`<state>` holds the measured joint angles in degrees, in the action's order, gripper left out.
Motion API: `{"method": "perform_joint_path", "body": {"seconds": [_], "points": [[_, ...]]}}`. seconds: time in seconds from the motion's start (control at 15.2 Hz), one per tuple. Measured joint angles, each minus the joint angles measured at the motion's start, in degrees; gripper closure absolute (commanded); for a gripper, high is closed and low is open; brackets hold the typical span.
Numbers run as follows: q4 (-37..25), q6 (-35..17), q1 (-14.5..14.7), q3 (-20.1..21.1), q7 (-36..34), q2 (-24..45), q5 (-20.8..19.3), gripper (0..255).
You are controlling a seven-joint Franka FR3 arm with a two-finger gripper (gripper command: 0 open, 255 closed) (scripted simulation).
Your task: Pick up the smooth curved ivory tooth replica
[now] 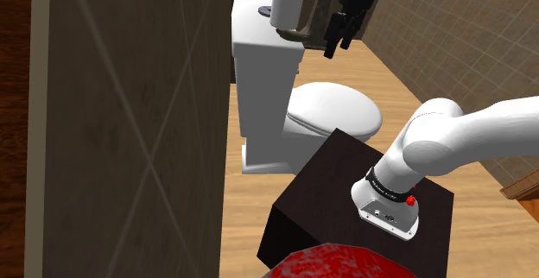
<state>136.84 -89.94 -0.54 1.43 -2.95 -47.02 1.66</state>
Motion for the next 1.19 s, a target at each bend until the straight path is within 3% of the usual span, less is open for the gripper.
{"method": "perform_joint_path", "body": {"seconds": [0.2, 0.59, 0.92, 1.19], "points": [[-1.46, -0.9, 0.49, -1.33, 3.15, 2.26, -1.08, 0], [-9.12, -5.74, 2.98, -7.43, 18.92, 14.1, -4.92, 0], [-17.55, -8.02, 5.41, -11.14, 32.03, 24.12, -5.73, 0], [-18.15, -10.32, 5.93, -11.97, 35.48, 26.85, -5.72, 0]]}}
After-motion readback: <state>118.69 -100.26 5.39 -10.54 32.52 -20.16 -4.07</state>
